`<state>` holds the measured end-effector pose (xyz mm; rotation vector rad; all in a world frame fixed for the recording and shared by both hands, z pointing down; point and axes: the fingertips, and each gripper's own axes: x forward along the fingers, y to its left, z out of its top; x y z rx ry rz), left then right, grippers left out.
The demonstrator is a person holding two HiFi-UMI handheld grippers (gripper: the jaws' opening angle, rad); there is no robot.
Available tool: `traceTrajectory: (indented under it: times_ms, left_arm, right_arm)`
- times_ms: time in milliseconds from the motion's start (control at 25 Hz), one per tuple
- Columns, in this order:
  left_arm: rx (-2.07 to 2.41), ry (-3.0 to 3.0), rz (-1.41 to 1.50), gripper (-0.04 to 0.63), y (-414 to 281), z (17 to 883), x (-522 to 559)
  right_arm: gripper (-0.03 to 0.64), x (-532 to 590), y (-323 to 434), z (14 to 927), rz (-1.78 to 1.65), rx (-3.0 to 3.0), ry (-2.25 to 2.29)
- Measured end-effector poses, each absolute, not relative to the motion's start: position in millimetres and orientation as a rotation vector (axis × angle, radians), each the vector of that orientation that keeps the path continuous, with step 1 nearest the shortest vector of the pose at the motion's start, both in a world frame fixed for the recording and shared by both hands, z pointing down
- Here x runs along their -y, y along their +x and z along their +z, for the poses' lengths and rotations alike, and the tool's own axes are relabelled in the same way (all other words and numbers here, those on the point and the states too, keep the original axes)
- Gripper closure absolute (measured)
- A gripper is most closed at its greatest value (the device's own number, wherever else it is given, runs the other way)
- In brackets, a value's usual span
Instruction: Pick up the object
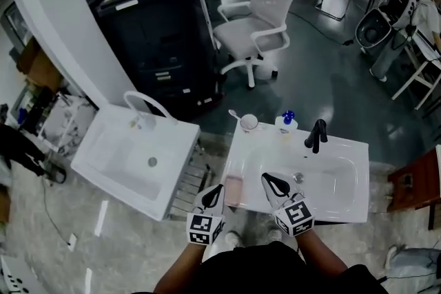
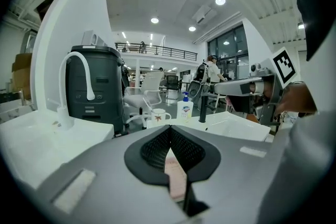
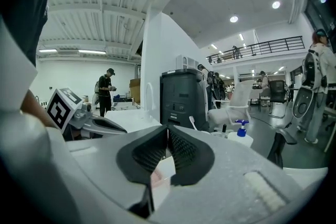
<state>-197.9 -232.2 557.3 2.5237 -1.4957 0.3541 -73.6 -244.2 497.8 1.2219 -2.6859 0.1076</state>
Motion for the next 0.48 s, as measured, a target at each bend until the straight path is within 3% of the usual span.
traceTrajectory:
  times_ms: [320, 400, 480]
  left_arm:
    - [1.518, 2.443, 0.375, 0.555, -185.4, 570.6, 240.4]
    - [1.524, 2.42, 0.382, 0.516, -184.9, 576.4, 239.2]
    - [1.518, 2.403, 0.414, 0.421, -181.7, 585.3, 237.9]
  right_arm:
    - [0.607, 243.1, -52.5, 498.8, 0.185, 2.719, 1.19]
    - [0.607, 243.2, -49.9, 502.2, 0.196, 2.718, 1.179]
    - [0.607, 243.8, -46.5, 507.2, 0.22, 2.715, 1.175]
